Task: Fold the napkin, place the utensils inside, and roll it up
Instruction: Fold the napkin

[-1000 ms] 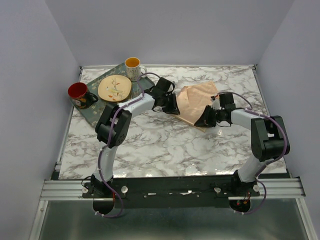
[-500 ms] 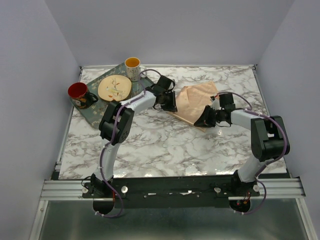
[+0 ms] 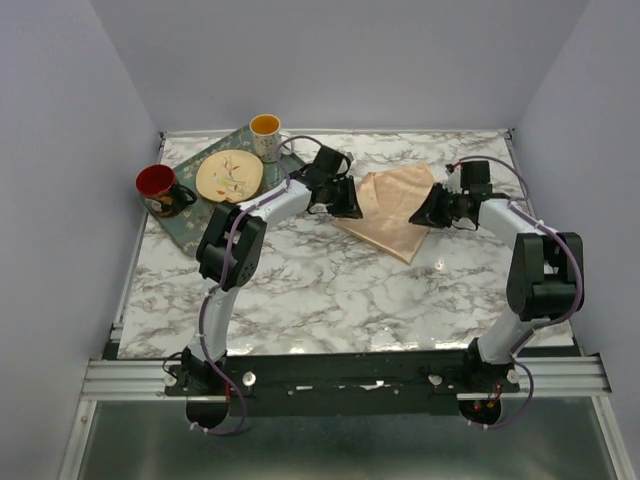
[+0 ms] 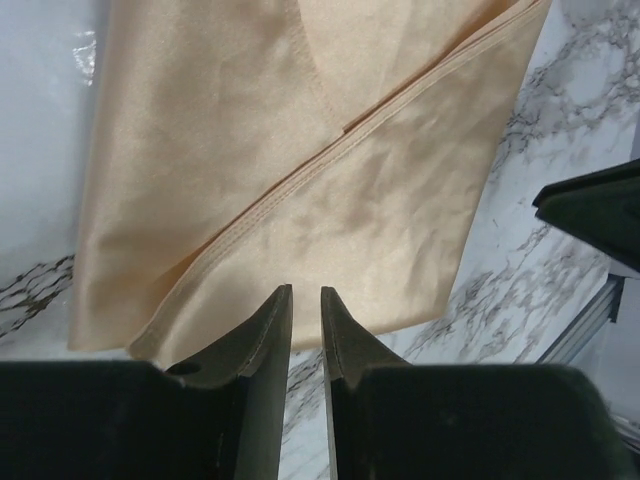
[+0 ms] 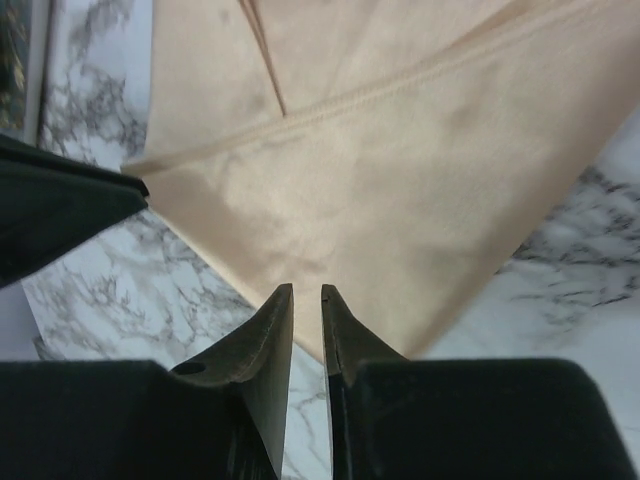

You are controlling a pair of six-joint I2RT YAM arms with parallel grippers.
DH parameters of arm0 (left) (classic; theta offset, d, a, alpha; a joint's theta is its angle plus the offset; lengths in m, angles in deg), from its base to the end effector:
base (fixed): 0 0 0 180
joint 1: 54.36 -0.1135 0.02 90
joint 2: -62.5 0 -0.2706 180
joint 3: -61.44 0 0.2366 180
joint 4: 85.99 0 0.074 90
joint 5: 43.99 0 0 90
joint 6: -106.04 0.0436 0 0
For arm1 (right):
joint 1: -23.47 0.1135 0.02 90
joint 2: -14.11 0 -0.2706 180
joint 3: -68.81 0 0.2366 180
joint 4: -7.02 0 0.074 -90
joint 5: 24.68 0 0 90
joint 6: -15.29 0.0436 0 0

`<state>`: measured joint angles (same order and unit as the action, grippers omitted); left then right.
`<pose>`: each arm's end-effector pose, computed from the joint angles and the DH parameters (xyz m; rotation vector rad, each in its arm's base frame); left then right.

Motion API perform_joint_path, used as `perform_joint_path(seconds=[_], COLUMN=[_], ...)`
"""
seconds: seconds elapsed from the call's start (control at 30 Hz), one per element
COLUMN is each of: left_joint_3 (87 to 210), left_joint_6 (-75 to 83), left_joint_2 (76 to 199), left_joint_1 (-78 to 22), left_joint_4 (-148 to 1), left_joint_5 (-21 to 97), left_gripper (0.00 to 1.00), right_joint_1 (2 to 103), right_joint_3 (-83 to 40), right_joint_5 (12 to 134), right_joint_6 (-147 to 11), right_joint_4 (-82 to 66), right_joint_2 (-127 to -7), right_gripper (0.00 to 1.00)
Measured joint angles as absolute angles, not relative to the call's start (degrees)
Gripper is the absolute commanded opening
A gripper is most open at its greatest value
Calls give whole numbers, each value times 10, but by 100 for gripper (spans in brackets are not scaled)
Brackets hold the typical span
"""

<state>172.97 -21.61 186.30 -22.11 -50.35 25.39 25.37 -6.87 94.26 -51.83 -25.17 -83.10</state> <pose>0.3966 -0.2684 0.2029 0.0587 2.5809 -0.9516 0.3395 0.0324 0.2047 0.2487 2.5104 0.8103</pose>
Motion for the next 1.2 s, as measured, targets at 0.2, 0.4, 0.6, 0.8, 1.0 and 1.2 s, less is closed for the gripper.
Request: perform_joint_path(seconds=[0.2, 0.4, 0.6, 0.8, 1.0, 1.2], left_joint_3=[1742, 1722, 1701, 1743, 1756, 1769], left_joint_6=[-252, -270, -275, -266, -263, -262], left_joint_2=[1899, 1895, 1891, 1920, 1954, 1958], left_joint_1=[-224, -202, -148, -156, -181, -187], left_joint_4=[-542, -585, -602, -583, -568, -551], left_joint_5=[212, 163, 139, 141, 146, 153], left_gripper=[23, 20, 19, 18, 18, 18], right_joint_1=[191, 174, 164, 145, 131, 125], right_joint_3=[-113, -82, -59, -69, -98, -117], right_joint_5=[944, 963, 987, 992, 999, 1011], right_joint_6=[-519, -516, -513, -512, -512, -505], right_joint_4=[-253, -238, -223, -210, -202, -196], right_joint_2=[-856, -854, -892, -931, -958, -975], right_gripper=[17, 9, 8, 8, 8, 8])
